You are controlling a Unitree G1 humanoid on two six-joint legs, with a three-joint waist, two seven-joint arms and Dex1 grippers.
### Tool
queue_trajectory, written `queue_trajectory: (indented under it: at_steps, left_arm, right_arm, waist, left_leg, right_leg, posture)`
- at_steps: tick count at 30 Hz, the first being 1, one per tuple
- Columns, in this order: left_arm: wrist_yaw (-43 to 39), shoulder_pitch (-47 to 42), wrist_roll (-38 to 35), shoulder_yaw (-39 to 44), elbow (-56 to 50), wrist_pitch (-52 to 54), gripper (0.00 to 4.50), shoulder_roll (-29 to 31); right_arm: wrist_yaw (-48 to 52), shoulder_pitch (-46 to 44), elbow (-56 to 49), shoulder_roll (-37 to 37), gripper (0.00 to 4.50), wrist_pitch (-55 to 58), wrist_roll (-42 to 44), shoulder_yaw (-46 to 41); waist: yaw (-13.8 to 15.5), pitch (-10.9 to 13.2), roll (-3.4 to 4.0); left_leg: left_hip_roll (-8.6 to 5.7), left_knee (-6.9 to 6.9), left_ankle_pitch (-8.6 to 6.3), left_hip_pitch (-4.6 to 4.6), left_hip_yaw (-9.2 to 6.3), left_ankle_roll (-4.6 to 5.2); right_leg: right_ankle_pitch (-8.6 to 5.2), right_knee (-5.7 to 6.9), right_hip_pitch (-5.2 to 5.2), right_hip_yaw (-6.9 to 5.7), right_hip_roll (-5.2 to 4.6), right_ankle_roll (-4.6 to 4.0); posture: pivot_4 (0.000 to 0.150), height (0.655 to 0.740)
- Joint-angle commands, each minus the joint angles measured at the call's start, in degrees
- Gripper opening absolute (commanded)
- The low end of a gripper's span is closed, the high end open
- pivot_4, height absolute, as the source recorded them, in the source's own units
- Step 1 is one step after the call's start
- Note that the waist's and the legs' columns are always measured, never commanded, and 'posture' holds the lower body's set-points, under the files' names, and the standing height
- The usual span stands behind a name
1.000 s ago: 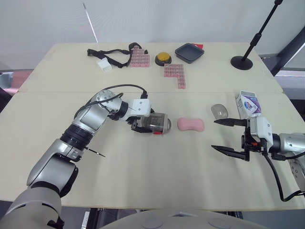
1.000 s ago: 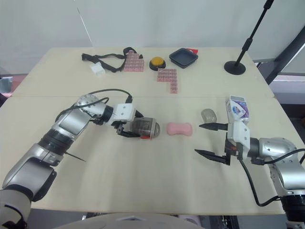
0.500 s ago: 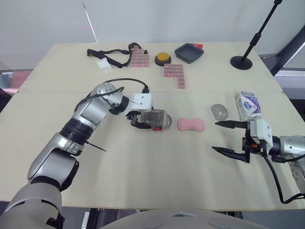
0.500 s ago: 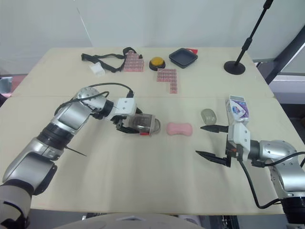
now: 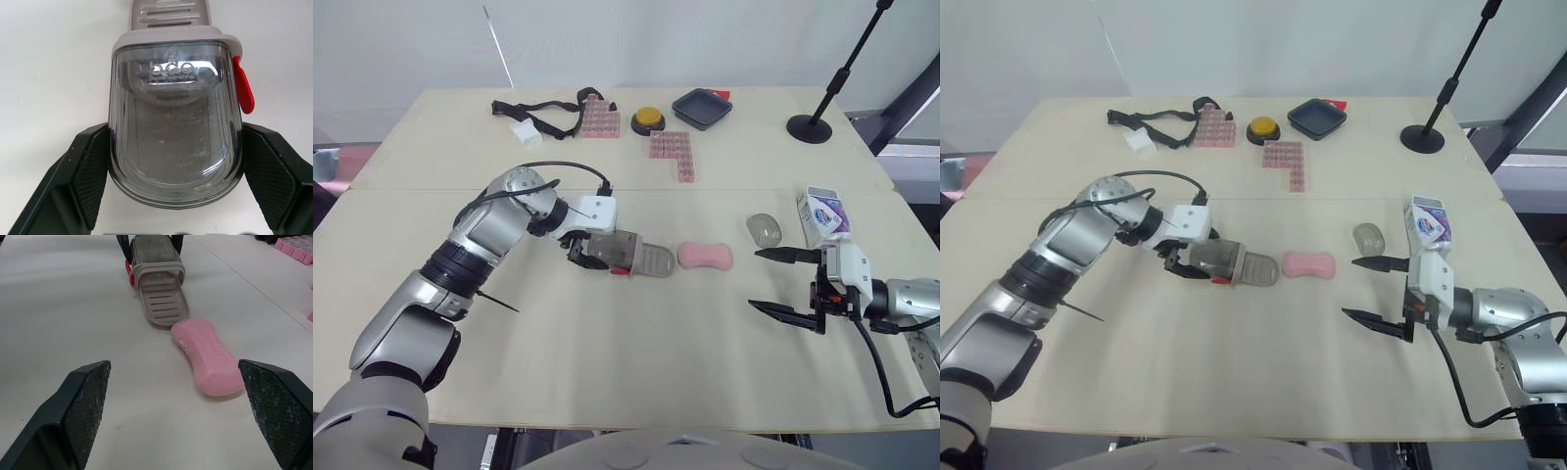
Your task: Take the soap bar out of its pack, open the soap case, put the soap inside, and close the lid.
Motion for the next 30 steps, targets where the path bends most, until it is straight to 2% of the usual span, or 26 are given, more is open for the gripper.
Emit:
queue_trajectory:
  at_steps: [1, 5, 10, 17, 23, 25, 30]
  left_arm:
    - [-1.1, 0.2, -0.8, 3.3, -1.1, -1.1, 3.46, 3.8]
    - [-1.5, 3.7, -3.6, 6.4, -0.7, -4.2, 3.46, 6.5]
    - [-1.0, 7.7, -5.7, 8.8, 2.8, -10.4, 3.46, 7.0]
    - [0.6, 7.1, -5.0, 9.1, 11.2, -19.2, 3.46, 5.7]
    - [-0.3, 7.0, -5.4, 9.0, 14.1, -21.4, 3.46, 5.0]
    - [-0.4, 6.8, -5.4, 9.2, 15.3, -22.4, 4.47, 4.9]
    - [-1.3, 5.7, -7.3, 10.9, 16.8, -23.4, 4.49, 4.8]
  right_arm:
    - [-0.1, -0.1, -0.2, -0.2, 4.48, -0.7, 0.1, -0.7]
    - [0.0, 0.2, 0.0, -0.4, 4.48, -0.8, 0.0, -0.9]
    - [0.0, -0.5, 0.7, -0.3, 4.48, -0.8, -0.3, -0.4]
    - [0.7, -1.7, 1.7, -0.5, 4.48, -0.8, -0.5, -0.1]
    - [1.1, -1.6, 1.9, -0.5, 4.48, -1.0, -0.6, -0.2]
    - [1.2, -1.6, 2.0, -0.6, 4.50, -1.0, -0.7, -0.3]
    - [1.4, -1.6, 2.2, -0.9, 4.50, -1.0, -0.7, -0.8]
  waist:
    - [-0.2, 0.0, 0.00]
    - [-0.5, 0.0, 0.01]
    - [-0.3, 0.0, 0.00]
    - [-0.4, 0.0, 0.00]
    - [-0.4, 0.0, 0.00]
    - [-0.4, 0.0, 0.00]
    - [-0.5, 0.0, -0.01]
  left_leg:
    - [0.00, -0.02, 0.00, 0.01, 0.00, 0.00]
    - [-0.01, -0.08, 0.00, 0.02, 0.00, -0.01]
    - [-0.01, -0.08, 0.00, 0.01, -0.03, 0.00]
    - [-0.03, -0.08, 0.01, 0.05, -0.03, 0.00]
    - [-0.03, -0.07, 0.01, 0.07, -0.03, 0.00]
    - [-0.03, -0.07, 0.01, 0.07, -0.03, 0.00]
    - [-0.03, -0.08, 0.01, 0.05, -0.03, 0.00]
  right_leg:
    - [0.00, -0.01, 0.00, 0.00, 0.00, 0.00]
    - [0.00, -0.08, 0.00, -0.01, -0.01, 0.00]
    - [0.00, -0.08, 0.00, -0.09, -0.02, 0.00]
    - [0.00, -0.12, 0.01, -0.09, -0.05, 0.00]
    - [0.00, -0.11, 0.02, -0.10, -0.07, 0.00]
    - [0.00, -0.11, 0.02, -0.10, -0.07, 0.00]
    - [0.00, -0.07, 0.02, -0.11, -0.06, 0.00]
  posture:
    - [0.150, 0.7400]
    - [0.150, 0.7400]
    - [0.150, 0.7400]
    - [0.150, 0.7400]
    - [0.150, 0.7400]
    - [0.150, 0.7400]
    - [0.150, 0.7400]
